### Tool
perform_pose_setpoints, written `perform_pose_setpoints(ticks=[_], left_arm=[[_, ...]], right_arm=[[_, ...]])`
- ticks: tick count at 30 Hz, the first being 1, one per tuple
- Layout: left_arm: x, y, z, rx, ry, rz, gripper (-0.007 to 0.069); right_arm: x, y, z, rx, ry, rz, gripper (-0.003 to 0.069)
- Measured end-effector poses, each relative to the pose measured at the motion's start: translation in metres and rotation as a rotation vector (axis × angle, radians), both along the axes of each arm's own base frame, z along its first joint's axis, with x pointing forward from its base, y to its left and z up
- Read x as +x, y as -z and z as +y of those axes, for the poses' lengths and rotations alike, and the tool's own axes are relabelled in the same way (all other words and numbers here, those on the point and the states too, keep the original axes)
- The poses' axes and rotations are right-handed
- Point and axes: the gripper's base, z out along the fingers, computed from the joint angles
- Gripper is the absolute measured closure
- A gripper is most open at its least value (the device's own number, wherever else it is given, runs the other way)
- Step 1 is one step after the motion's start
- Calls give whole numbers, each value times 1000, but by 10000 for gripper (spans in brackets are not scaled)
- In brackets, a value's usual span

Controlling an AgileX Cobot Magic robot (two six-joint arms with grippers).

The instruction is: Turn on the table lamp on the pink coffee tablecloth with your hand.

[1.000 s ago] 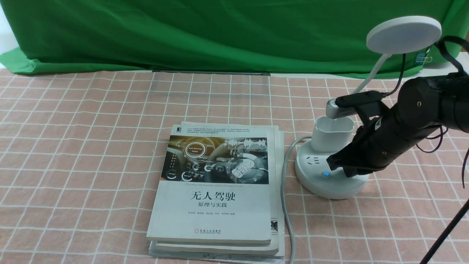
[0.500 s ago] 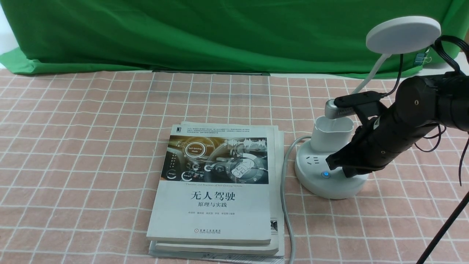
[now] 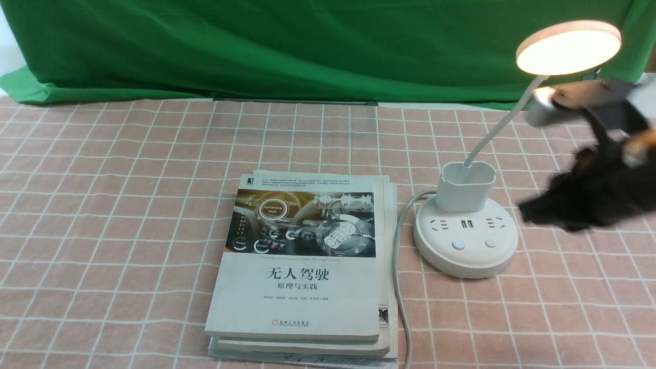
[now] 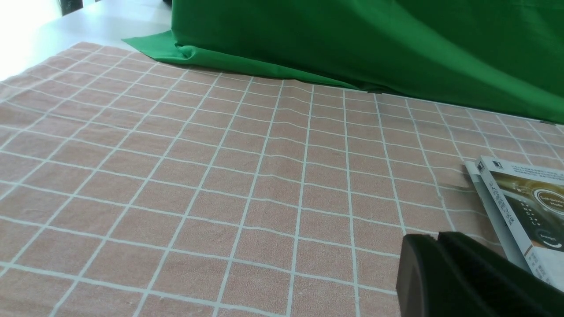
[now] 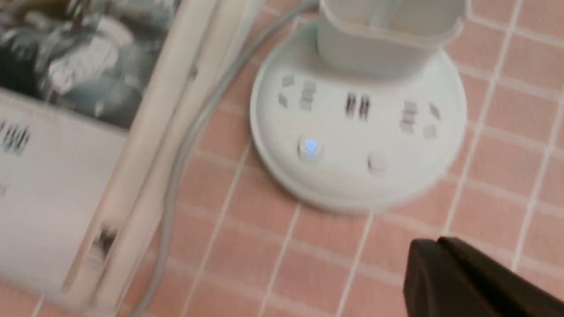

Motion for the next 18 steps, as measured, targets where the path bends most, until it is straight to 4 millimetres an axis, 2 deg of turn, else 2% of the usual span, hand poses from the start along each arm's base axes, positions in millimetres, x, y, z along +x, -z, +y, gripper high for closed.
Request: perform_pose_setpoints(ticks=[5, 11, 18], left_arm=[[0, 0, 0, 0, 0, 0, 606], [0, 0, 0, 0, 0, 0, 606], [0, 0, 0, 0, 0, 0, 606]], right_arm=[[-44, -6, -14, 30, 26, -30, 624], [-75, -4, -24, 49, 63, 12, 624], [-102, -23, -32, 116, 94, -87, 624]])
